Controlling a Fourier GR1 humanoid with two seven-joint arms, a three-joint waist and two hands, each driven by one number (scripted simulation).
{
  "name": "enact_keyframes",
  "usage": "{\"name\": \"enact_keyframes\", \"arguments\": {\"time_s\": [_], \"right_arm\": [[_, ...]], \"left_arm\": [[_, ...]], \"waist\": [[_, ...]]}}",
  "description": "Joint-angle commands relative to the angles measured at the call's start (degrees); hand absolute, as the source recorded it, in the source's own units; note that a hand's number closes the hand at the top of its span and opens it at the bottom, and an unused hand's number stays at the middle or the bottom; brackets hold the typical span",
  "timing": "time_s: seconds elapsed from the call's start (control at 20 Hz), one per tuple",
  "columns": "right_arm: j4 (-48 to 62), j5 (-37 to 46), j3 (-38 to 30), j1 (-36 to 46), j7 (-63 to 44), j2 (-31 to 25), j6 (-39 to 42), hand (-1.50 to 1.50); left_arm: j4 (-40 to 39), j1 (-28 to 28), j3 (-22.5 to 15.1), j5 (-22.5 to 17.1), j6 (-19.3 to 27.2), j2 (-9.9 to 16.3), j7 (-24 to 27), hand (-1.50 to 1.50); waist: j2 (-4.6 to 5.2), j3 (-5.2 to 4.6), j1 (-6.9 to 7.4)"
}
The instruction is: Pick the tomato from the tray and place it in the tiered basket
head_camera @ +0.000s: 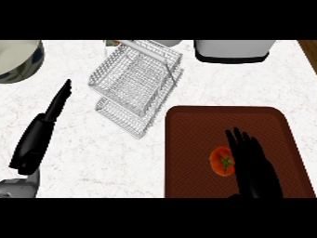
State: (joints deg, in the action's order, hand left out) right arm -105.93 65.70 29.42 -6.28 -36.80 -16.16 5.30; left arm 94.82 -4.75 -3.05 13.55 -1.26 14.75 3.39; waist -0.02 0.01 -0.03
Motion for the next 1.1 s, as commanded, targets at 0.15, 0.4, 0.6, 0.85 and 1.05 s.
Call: {"name": "enact_keyframes", "arguments": {"time_s": [0.15, 0.4, 0.6, 0.85, 1.05], "right_arm": [[7.04, -1.58, -6.05, 3.79, 5.84, 1.94, -1.19, -1.5], [8.46, 2.02, -2.28, 1.32, 6.48, 1.48, 0.32, -1.5], [12.73, -3.25, -3.31, 1.97, 15.37, 4.54, -8.74, 1.5], [15.39, 4.09, -1.51, 3.7, 15.73, 6.38, -13.08, 1.5], [7.17, 5.6, -1.44, 2.77, 15.54, 4.93, -12.05, 1.5]], "left_arm": [[1.52, 0.03, 0.21, 2.18, -0.97, -2.24, -1.25, 0.0], [-0.59, 0.43, 1.57, 2.17, -1.72, -2.24, 0.6, 0.0], [1.2, 2.1, 0.69, 2.61, -1.3, -3.23, 1.29, 0.0], [1.27, 0.53, 1.32, 3.19, -2.19, -3.43, -0.11, 0.0], [1.8, -3.6, 2.56, 2.19, -3.47, -3.39, -5.03, 0.0]], "waist": [[0.01, 0.0, 0.06], [0.01, -0.01, -0.06], [0.02, 0.02, 0.11], [0.0, 0.0, 0.05], [-0.02, 0.0, -0.22]]}}
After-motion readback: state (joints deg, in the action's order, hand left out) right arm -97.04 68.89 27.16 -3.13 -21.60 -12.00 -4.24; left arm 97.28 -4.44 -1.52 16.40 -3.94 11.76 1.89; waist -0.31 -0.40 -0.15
